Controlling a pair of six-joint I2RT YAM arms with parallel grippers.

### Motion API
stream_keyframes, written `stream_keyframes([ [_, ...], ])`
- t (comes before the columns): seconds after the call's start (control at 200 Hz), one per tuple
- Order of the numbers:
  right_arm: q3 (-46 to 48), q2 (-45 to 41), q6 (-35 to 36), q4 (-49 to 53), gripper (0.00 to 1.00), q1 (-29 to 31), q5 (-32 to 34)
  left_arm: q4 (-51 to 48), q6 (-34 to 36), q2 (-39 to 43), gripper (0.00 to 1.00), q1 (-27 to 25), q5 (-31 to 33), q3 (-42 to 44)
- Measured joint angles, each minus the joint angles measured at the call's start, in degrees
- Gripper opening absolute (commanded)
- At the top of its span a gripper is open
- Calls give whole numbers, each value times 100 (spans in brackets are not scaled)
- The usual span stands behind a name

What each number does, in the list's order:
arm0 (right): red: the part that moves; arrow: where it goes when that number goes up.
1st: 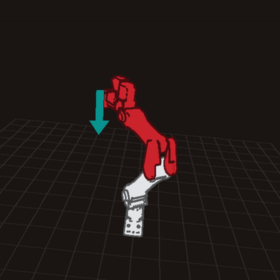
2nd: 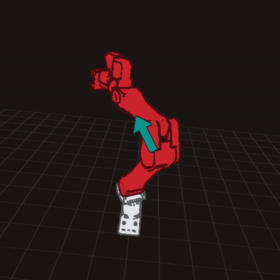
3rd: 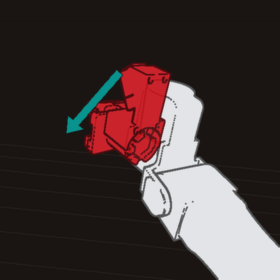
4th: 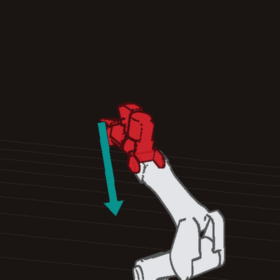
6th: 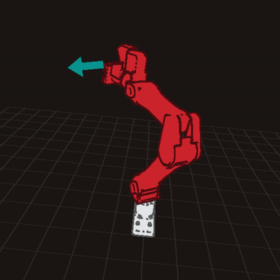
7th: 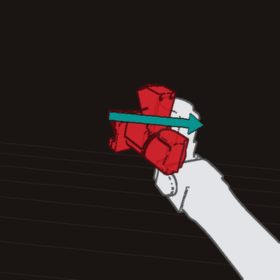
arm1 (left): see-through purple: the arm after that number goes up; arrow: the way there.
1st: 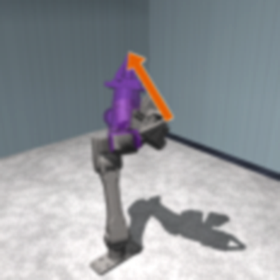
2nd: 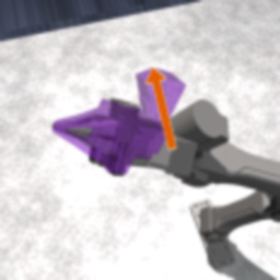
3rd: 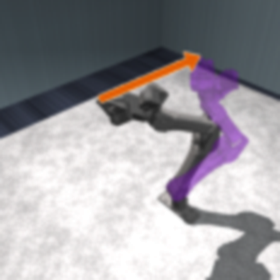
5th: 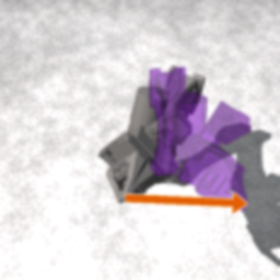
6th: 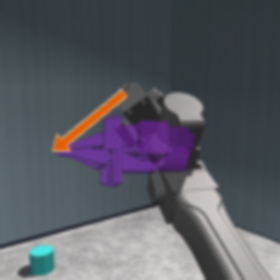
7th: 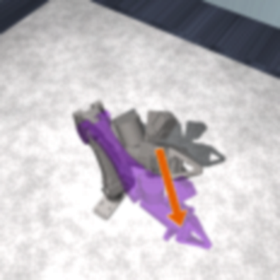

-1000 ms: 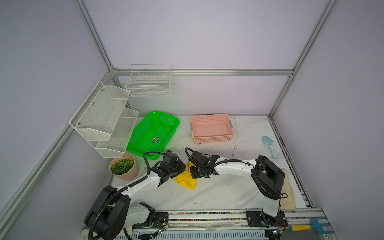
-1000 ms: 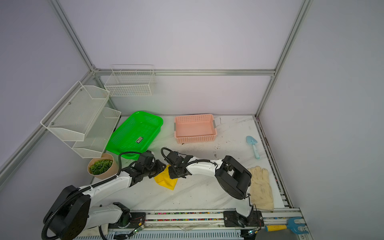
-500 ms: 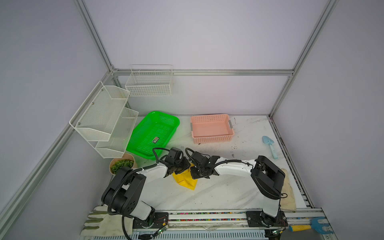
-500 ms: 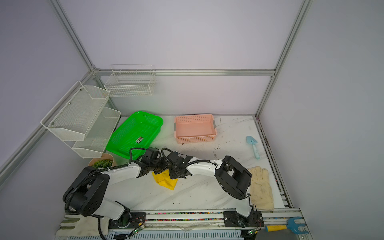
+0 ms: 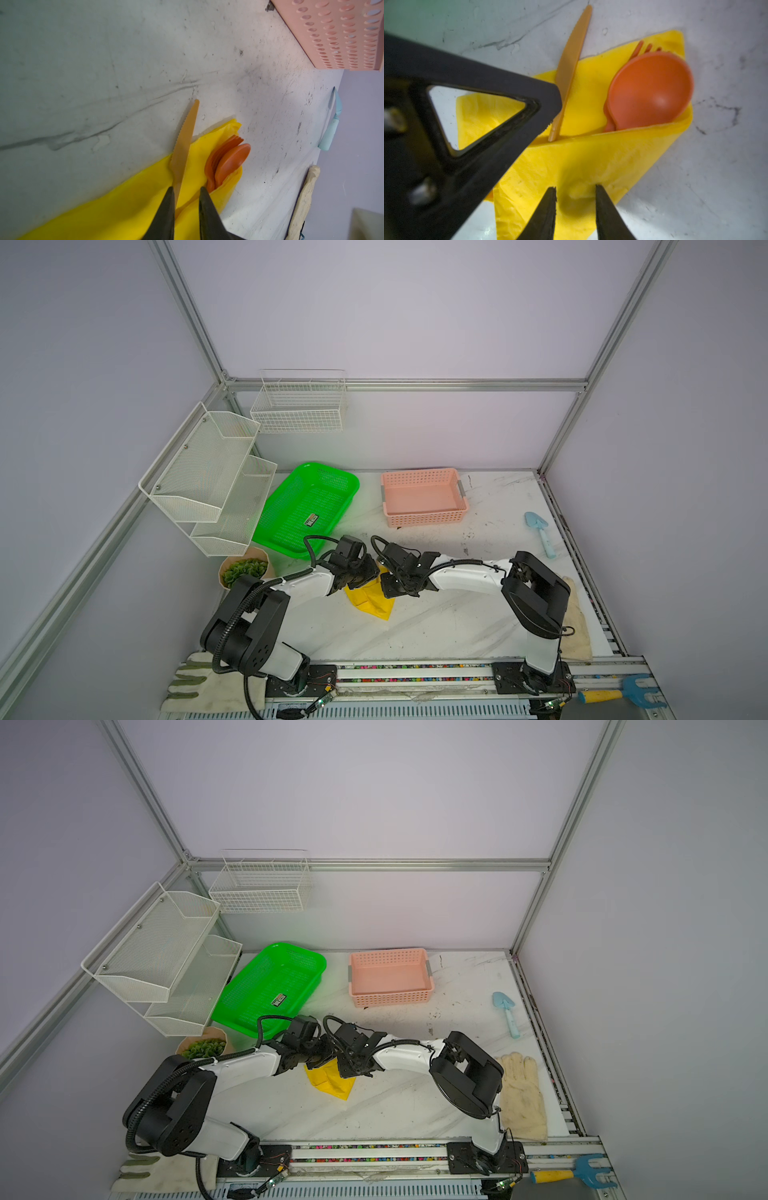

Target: Place the utensils on the paper napkin and roll it up

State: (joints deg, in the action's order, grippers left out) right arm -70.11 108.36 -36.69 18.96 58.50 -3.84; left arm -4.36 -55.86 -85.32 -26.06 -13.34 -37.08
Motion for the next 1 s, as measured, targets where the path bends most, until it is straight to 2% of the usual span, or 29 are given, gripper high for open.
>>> stream_keyframes([
  [1.0, 188, -7, 11, -212, 38, 0, -46, 389, -70, -476, 19, -271, -210, -107],
])
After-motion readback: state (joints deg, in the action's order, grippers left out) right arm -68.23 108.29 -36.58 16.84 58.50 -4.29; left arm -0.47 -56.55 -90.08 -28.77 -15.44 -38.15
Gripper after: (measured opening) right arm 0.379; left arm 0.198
